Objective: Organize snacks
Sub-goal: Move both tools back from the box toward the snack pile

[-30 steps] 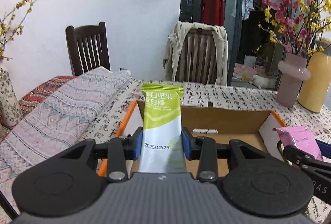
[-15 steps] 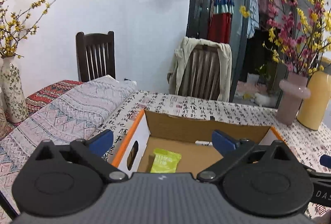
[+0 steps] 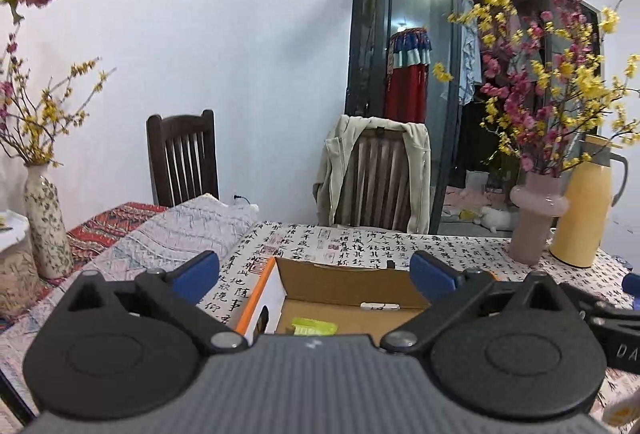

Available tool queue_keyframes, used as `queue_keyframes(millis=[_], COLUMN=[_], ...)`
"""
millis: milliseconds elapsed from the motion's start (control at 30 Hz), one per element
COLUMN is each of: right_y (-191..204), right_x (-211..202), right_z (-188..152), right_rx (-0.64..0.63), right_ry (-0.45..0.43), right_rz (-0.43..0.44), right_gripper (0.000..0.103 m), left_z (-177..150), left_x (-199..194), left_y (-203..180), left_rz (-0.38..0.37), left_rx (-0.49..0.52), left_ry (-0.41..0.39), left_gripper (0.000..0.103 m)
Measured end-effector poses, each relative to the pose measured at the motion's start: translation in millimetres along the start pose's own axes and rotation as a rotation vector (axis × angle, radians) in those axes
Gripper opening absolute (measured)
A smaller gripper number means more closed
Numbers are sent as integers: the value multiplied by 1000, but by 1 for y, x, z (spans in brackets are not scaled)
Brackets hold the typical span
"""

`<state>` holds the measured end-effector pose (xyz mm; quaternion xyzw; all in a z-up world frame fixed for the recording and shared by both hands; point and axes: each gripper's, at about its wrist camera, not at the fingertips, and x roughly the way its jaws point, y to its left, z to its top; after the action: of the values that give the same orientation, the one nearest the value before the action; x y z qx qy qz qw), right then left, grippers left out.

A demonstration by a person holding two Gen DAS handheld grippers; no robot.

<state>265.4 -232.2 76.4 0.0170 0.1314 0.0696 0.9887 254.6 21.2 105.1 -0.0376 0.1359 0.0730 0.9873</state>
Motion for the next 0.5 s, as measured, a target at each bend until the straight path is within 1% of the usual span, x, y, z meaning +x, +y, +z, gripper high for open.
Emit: queue_keyframes(millis=[167, 233, 500], right_y=[-1, -1, -6], right_x=[-34, -46, -91], right_z=[-2, -8, -49], right_rx=[-18, -28, -32], right_ry=[-18, -12, 53], right_rz=[-10, -13, -2], right_gripper=[103, 103, 103], left_z=[-7, -14, -53], left_x=[-30, -39, -64], left_y=[7, 11, 33], left_rz=[-16, -6, 27], left_rx=[9, 11, 11], left_ry=[-1, 7, 80], left_gripper=[103, 103, 103])
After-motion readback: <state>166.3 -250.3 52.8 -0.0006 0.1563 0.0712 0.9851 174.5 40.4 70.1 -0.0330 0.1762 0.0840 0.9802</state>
